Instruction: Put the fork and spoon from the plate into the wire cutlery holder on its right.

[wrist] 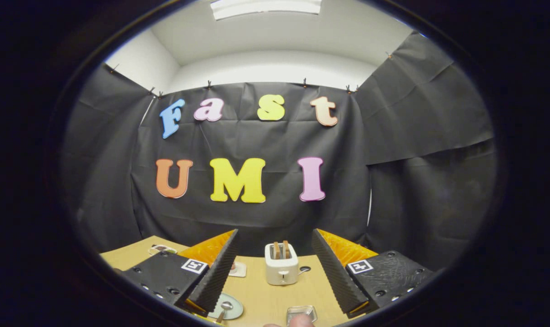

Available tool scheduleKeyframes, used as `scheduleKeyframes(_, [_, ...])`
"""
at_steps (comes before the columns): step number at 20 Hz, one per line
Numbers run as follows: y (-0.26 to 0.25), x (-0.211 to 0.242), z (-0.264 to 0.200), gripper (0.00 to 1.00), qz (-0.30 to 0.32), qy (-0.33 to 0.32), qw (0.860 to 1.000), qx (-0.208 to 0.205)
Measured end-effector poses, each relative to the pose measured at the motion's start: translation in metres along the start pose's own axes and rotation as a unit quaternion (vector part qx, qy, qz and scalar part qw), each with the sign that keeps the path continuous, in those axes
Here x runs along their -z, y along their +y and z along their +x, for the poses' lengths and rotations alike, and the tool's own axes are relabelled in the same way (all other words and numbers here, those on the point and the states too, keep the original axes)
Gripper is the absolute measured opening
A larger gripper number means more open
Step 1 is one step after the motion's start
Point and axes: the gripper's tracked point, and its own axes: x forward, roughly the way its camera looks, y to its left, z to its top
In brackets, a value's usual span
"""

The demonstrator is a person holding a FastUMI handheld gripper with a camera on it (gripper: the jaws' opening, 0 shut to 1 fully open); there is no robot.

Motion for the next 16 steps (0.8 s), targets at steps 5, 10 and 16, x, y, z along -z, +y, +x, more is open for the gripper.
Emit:
scheduleKeyframes(5, [0.007, -0.003, -0.001, 0.96, -0.003, -0.002, 1.000, -0.009])
scheduleKeyframes(10, [0.015, 0.004, 0.004, 0.96, -0.003, 0.011, 1.000, -0.019])
scheduleKeyframes(16, [0.031, 0.032, 0.005, 0.96, -0.006, 0.047, 0.998, -0.031])
